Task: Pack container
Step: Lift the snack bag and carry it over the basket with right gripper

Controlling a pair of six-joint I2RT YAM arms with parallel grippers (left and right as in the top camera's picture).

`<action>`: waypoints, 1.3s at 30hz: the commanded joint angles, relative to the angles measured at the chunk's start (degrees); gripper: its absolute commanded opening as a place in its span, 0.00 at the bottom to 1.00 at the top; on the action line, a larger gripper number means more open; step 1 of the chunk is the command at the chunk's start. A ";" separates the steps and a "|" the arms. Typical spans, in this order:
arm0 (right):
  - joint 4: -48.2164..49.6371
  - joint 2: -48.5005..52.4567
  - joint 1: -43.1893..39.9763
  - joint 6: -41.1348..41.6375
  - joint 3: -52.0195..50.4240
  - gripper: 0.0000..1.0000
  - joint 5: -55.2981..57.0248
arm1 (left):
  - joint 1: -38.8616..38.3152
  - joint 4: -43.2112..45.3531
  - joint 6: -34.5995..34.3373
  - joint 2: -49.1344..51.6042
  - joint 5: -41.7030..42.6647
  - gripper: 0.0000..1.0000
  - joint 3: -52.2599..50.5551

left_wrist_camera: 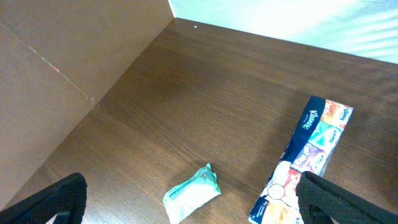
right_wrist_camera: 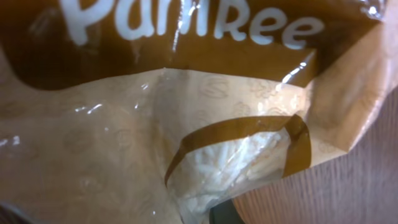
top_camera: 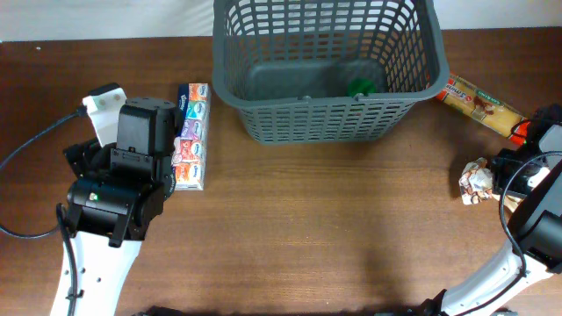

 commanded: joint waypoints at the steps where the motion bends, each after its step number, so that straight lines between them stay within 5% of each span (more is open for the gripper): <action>1: -0.22 -2.95 -0.15 -9.01 2.01 0.04 -0.17 | 0.33 -0.09 -0.57 0.20 -0.24 1.00 0.76; 10: -1.62 -15.23 -0.15 -36.48 19.89 0.04 1.90 | 0.33 -0.09 -0.57 0.20 -0.24 1.00 0.76; 18: -0.26 -26.03 1.44 -42.36 38.53 0.04 -12.17 | 0.33 -0.09 -0.57 0.20 -0.24 1.00 0.76; 25: 9.25 -30.23 11.76 -45.16 42.49 0.04 -23.87 | 0.33 -0.09 -0.57 0.20 -0.24 1.00 0.76; 31: 13.35 -27.21 25.70 -53.77 42.49 0.04 -20.26 | 0.33 -0.09 -0.57 0.20 -0.24 0.99 0.76; 39: 19.93 -18.45 36.26 -55.06 42.49 0.04 -12.85 | 0.33 -0.09 -0.57 0.20 -0.24 1.00 0.76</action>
